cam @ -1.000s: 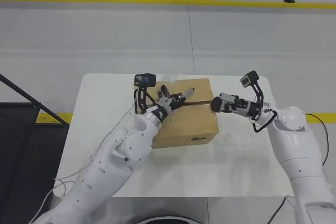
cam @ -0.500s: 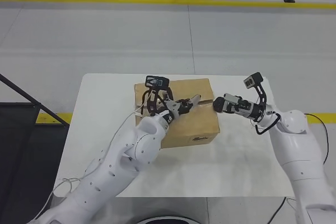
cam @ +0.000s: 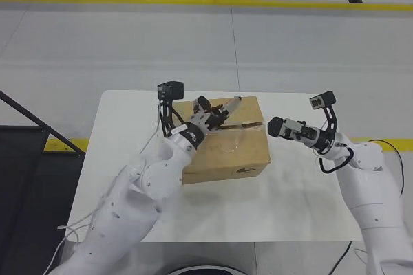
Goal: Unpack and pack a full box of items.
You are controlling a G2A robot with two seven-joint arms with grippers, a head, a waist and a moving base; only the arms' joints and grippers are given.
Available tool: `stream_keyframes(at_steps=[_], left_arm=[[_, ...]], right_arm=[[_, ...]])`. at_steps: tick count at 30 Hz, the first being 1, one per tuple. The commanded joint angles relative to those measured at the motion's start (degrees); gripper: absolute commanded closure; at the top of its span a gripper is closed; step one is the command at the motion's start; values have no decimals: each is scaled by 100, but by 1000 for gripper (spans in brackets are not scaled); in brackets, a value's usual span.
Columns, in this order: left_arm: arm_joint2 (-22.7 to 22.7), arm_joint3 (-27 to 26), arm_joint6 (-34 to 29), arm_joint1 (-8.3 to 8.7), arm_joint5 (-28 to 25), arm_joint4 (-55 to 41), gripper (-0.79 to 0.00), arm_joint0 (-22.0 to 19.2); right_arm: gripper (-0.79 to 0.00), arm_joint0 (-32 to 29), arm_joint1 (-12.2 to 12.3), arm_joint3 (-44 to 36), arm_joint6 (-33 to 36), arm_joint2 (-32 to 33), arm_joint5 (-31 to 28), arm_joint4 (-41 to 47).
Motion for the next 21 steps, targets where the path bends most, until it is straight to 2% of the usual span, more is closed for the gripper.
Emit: stream_keyframes(at_steps=[1, 3, 6, 10, 13, 21], left_arm=[[-543, -101, -402, 49, -236, -750, -785, 214], [-964, -53, -987, 131, -480, -886, -785, 372], [-1371, 167, -1978, 206, -750, -1568, -785, 507], [-1333, 547, -2848, 260, -949, -1716, -785, 412], [-1123, 710, -3081, 252, -1030, -1855, -785, 273], [-474, 1230, -2650, 144, -855, -1952, -785, -258]], right_arm=[[-785, -78, 27, -101, -30, 43, -23, -42], [-785, -143, 49, -167, -40, 73, -33, -59], [-785, -186, 71, -166, -50, 100, -43, -10], [-785, -162, 84, -104, -37, 68, -30, 40], [-785, -139, 96, -41, -33, 51, -26, 70], [-785, -174, 148, 70, -50, 56, -44, 180]])
